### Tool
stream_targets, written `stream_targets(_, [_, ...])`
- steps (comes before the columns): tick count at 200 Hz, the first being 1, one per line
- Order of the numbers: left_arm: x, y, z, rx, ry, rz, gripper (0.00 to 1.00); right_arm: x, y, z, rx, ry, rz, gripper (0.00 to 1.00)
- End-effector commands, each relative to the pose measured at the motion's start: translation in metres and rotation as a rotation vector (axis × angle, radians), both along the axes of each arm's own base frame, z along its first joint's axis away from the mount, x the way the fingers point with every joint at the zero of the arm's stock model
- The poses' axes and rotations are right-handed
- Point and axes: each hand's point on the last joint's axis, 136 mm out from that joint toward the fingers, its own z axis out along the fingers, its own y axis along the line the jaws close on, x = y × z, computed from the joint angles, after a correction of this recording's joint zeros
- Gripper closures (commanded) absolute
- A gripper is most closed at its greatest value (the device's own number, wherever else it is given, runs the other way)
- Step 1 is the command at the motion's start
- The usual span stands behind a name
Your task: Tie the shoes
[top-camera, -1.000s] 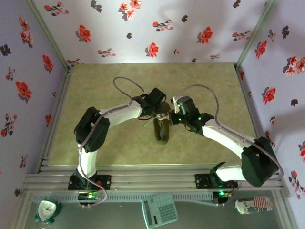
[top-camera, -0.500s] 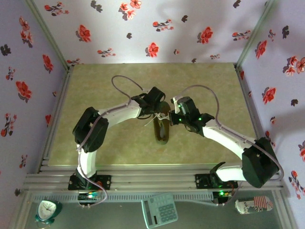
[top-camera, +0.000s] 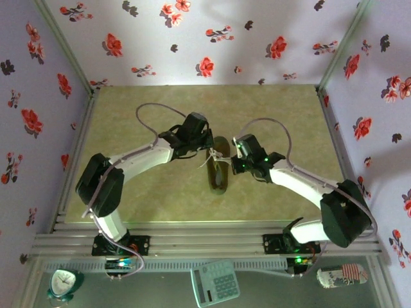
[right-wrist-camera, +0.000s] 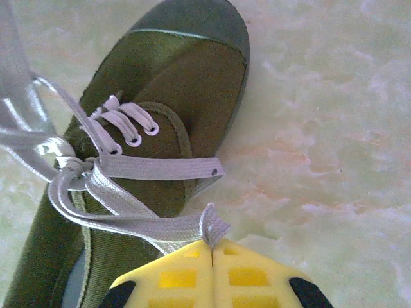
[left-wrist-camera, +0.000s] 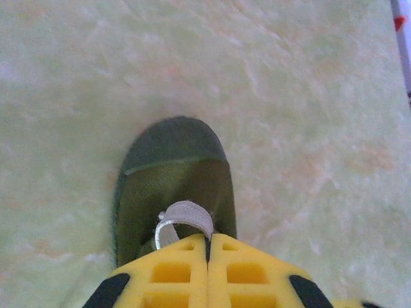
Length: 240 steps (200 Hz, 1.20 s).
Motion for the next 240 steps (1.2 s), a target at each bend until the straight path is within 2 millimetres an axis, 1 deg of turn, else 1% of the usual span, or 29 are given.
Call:
stream_targets(1, [-0.018,-0.012,0.013,-0.085,-0.012,-0.169,1.00,0.008,-0.007,0.001,-0.042,-0.004,-0.021,1.00])
stream_targets(12, [-0.027,-0.014,0.011,-0.096,-0.005,-0.229,1.00,0.010,-0.006,0.000,-0.041,0.002,-0.023,1.00])
stream_targets(40, [-0.046,-0.009,0.000,-0.083,0.008,-0.318,1.00,0.016,-0.004,0.000,-0.035,0.009,-0.030,1.00])
stream_targets(54, [-0.054,-0.006,0.000,-0.084,0.004,-0.362,1.00,0.019,-0.004,0.001,-0.034,0.009,-0.032,1.00])
stream_targets(84, [-0.076,-0.006,-0.001,-0.081,-0.018,-0.506,1.00,0.025,-0.004,-0.001,-0.027,0.021,-0.045,1.00])
stream_targets(110, [-0.092,0.002,-0.008,-0.049,-0.045,-0.597,1.00,0.032,-0.004,-0.002,-0.028,0.033,-0.054,1.00])
stream_targets(126, [-0.099,0.009,-0.016,-0.016,-0.045,-0.628,1.00,0.035,-0.004,-0.002,-0.028,0.040,-0.057,1.00])
stream_targets(149, [-0.105,0.016,-0.032,0.037,-0.023,-0.661,1.00,0.040,-0.003,-0.001,-0.020,0.045,-0.058,1.00])
stream_targets(171, [-0.105,0.021,-0.042,0.094,-0.008,-0.683,1.00,0.043,-0.002,0.001,-0.021,0.047,-0.053,1.00])
stream_targets(240, [-0.098,0.044,-0.058,0.312,0.027,-0.714,1.00,0.048,-0.002,0.005,-0.026,0.045,-0.044,1.00])
